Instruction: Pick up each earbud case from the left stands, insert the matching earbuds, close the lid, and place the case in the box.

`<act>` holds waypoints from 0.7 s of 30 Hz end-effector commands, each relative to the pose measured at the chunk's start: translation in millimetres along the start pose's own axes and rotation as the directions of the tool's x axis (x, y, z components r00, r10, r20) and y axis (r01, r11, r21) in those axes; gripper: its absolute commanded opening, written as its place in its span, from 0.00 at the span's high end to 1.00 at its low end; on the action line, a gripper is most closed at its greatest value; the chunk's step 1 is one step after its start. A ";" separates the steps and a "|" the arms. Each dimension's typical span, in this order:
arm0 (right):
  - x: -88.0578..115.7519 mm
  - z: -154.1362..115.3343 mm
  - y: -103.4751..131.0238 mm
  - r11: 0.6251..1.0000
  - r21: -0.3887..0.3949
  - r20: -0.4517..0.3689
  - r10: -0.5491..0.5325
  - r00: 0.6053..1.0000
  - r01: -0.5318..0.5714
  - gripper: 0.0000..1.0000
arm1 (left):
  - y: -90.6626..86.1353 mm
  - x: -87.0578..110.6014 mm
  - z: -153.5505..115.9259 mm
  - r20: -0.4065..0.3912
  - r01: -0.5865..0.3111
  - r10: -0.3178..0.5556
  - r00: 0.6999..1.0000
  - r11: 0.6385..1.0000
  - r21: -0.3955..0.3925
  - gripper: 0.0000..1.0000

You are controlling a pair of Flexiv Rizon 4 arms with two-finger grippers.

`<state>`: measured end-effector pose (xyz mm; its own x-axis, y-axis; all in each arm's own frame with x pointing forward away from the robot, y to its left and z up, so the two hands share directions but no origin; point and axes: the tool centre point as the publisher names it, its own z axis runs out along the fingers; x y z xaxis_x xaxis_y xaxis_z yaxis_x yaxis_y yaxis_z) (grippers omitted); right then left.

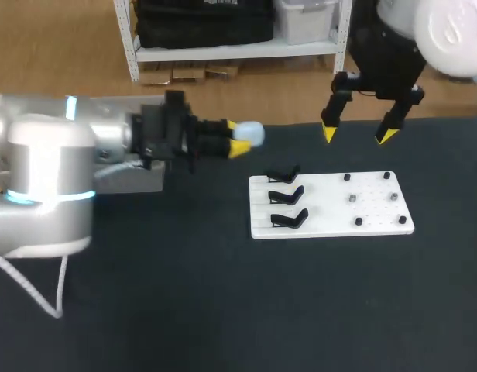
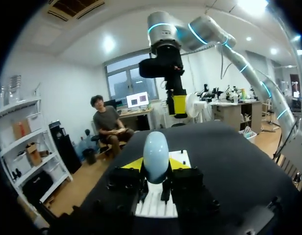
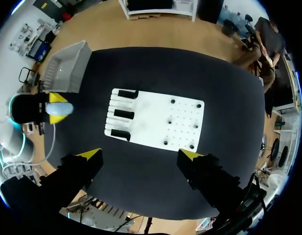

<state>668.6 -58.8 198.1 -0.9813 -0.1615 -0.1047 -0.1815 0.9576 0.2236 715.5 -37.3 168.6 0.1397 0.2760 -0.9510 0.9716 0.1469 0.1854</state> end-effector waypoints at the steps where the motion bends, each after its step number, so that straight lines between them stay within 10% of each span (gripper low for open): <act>1: 4.9 0.2 -0.3 1.000 0.002 0.077 0.002 0.997 -0.002 0.00 | 6.2 -8.6 -60.1 -0.072 -0.011 0.003 0.997 0.993 -0.117 1.00; 12: 4.9 0.2 -0.3 1.000 0.002 0.077 0.002 0.997 -0.002 0.00 | 63.8 13.6 -135.8 -0.256 0.030 -0.110 0.960 0.954 -0.299 1.00; 21: 4.9 0.2 -0.3 1.000 0.002 0.077 0.002 0.997 -0.002 0.00 | 101.1 83.6 -178.8 -0.238 0.210 -0.361 0.902 0.848 -0.487 1.00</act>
<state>667.0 -58.4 197.6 -0.9748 -0.1444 -0.1702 -0.1808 0.9580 0.2225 779.8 166.8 165.3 -0.2378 0.4450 -0.8634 0.7770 0.6205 0.1058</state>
